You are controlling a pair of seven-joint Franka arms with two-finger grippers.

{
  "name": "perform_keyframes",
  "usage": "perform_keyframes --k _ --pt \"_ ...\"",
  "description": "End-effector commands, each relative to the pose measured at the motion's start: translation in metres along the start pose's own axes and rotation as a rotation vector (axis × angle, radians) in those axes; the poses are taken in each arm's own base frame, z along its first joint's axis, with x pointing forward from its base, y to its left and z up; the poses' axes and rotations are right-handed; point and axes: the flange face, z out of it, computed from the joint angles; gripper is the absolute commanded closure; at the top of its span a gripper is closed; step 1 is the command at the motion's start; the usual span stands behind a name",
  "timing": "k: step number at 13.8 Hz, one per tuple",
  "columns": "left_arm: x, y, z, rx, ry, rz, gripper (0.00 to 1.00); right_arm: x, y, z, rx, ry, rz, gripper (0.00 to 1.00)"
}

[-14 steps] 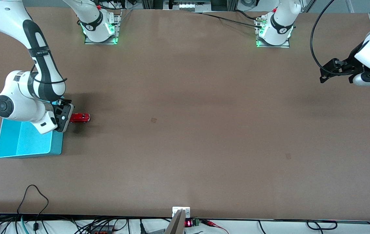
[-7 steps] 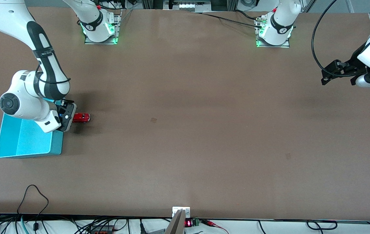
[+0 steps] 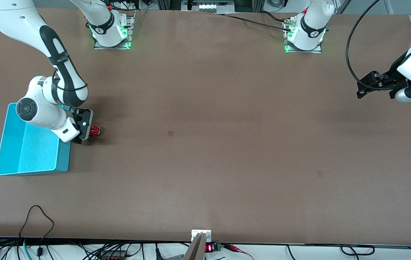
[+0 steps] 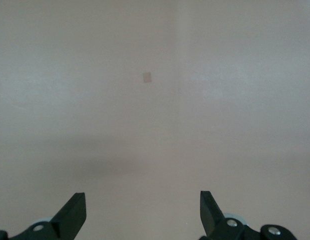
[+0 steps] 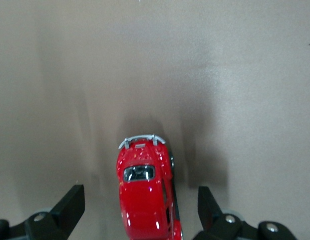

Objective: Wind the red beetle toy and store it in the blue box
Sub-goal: 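Grasp the red car with the right gripper and lift it into the box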

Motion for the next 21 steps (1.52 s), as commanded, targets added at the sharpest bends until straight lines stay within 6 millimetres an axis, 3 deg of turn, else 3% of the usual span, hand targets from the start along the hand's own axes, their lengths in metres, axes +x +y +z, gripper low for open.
perform_keyframes --k 1,4,5,6,7,9,11,12,16,19,21 --pt "0.003 0.0 -0.006 -0.014 0.004 0.002 0.0 0.002 -0.008 0.009 -0.024 0.01 -0.02 0.0" --pt "0.003 0.0 -0.006 -0.014 0.003 0.002 0.0 0.004 -0.006 0.016 -0.038 0.007 -0.052 0.04" --pt "0.003 0.0 -0.005 -0.014 0.001 0.002 0.0 0.004 -0.006 0.017 -0.037 0.006 -0.087 0.25" --pt "0.003 0.001 -0.006 -0.014 0.003 0.004 0.0 0.004 -0.006 0.016 -0.038 0.008 -0.086 0.59" --pt "0.003 0.0 -0.005 -0.014 0.001 0.002 0.0 0.004 -0.005 0.013 -0.044 0.009 -0.086 0.76" --pt "0.003 0.0 -0.005 -0.014 0.001 0.002 0.0 0.007 -0.005 0.009 -0.049 0.009 -0.09 0.83" --pt "0.003 0.0 -0.005 -0.014 0.001 0.002 0.0 0.02 -0.002 -0.013 -0.079 0.014 -0.075 0.85" --pt "0.003 0.0 -0.005 -0.014 0.001 0.001 0.0 0.034 0.004 -0.043 -0.102 0.021 -0.033 0.86" --pt "0.003 0.0 -0.005 -0.014 0.001 0.001 0.0 0.067 0.008 -0.105 -0.186 0.101 0.105 0.92" --pt "0.003 0.0 -0.005 -0.014 0.001 0.001 0.0 0.063 0.028 -0.155 -0.261 0.134 0.23 0.92" --pt "0.003 0.0 -0.005 -0.014 0.001 0.001 0.0 0.038 0.035 -0.173 -0.247 0.129 0.278 0.93"
